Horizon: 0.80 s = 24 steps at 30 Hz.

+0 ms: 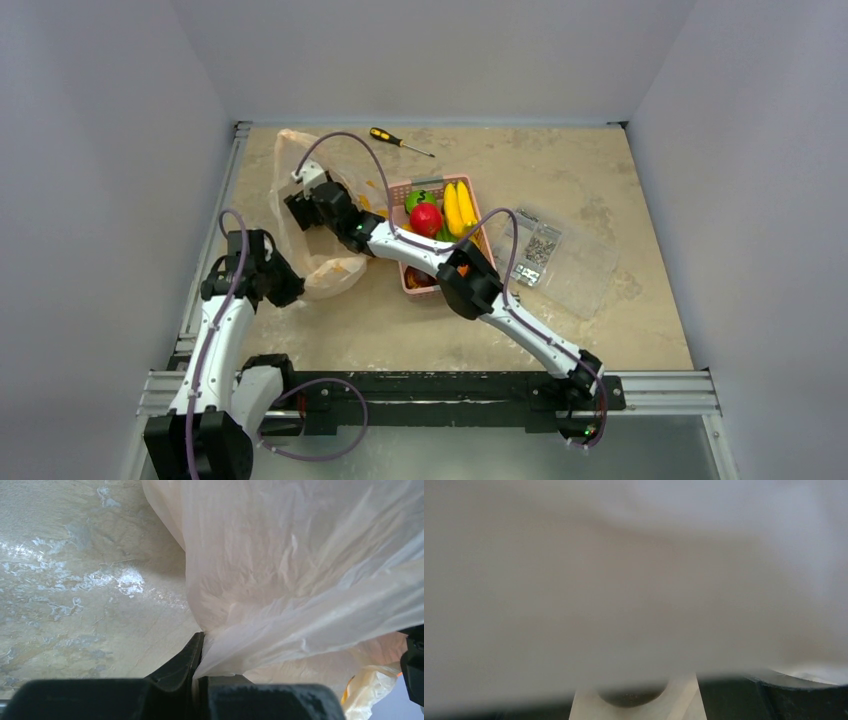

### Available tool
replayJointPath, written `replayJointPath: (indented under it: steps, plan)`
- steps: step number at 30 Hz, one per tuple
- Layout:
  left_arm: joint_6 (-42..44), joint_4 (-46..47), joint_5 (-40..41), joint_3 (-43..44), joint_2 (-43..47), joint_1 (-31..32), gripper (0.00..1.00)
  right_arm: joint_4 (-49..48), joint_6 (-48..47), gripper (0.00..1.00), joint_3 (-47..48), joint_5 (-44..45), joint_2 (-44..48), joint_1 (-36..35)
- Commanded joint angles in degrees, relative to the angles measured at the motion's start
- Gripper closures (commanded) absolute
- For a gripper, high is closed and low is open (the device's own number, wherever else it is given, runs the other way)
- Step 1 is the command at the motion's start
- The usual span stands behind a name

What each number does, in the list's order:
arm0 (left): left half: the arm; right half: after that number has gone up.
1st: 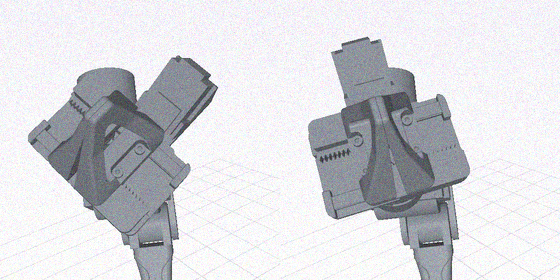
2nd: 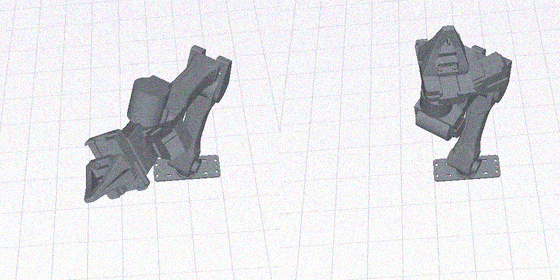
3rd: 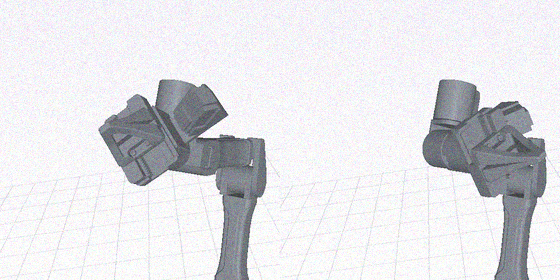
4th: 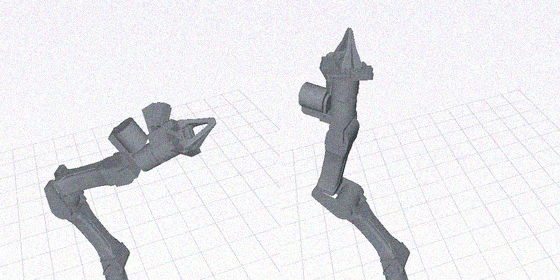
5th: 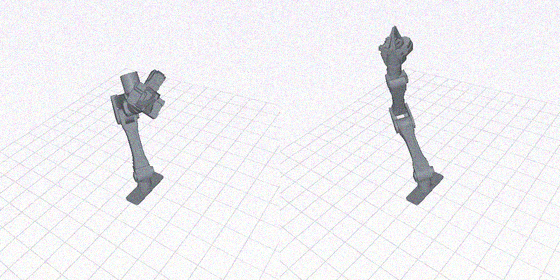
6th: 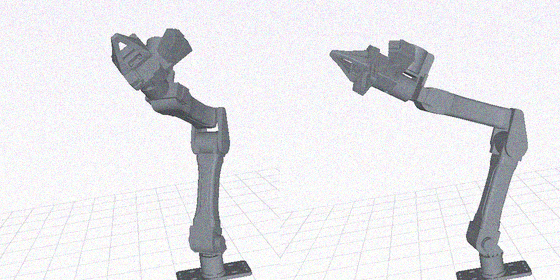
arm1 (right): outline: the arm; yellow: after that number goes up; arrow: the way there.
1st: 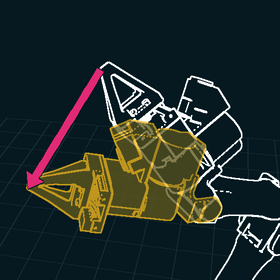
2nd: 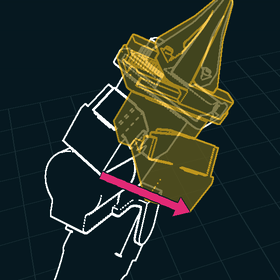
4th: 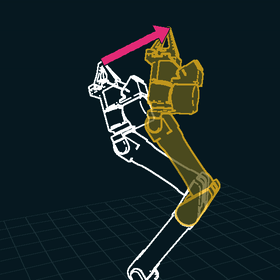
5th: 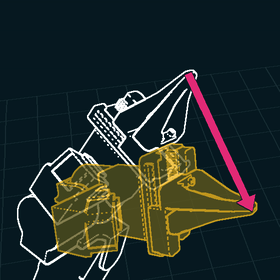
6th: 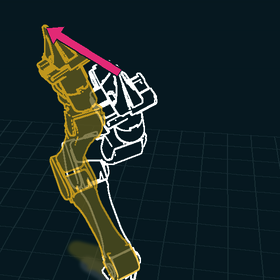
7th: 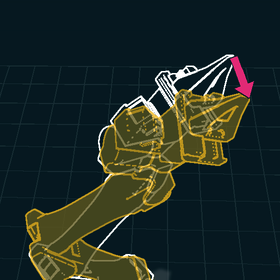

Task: Take the fake fruits out of the plastic bag
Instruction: Move the plastic bag to the center of the board, then take out the fake fruit from the plastic bag.

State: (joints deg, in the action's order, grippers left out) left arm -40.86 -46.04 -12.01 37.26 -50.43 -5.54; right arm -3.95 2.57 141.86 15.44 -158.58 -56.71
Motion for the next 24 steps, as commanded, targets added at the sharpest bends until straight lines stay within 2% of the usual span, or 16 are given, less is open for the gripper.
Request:
replayJointPath:
  steps: [1,5,9,13,19,24]
  plan:
    - [0.8,-1.3,-0.7,1.3,1.1,0.1,1.0,-1.9,0.5,0.24,3.2,-0.1,-1.1,-0.2]
    - [0.8,-1.5,-1.0,1.7,1.3,0.2,1.0,1.2,2.8,0.24,4.4,-1.2,-1.3,0.1]
    - [0.5,-2.0,-1.4,1.8,2.3,0.2,1.0,1.8,5.3,0.26,1.4,-1.7,0.5,0.2]
    - [0.1,-2.7,-1.5,1.8,3.5,0.2,1.0,1.9,7.6,0.32,1.3,-2.2,0.4,0.2]
    - [0.1,-3.4,-0.9,2.1,4.1,0.1,1.0,2.2,9.7,0.6,1.4,-2.6,0.1,0.4]
    - [-0.1,-1.1,-0.4,1.2,2.8,0.1,1.0,1.3,9.2,0.83,-3.5,-2.0,6.7,0.4]
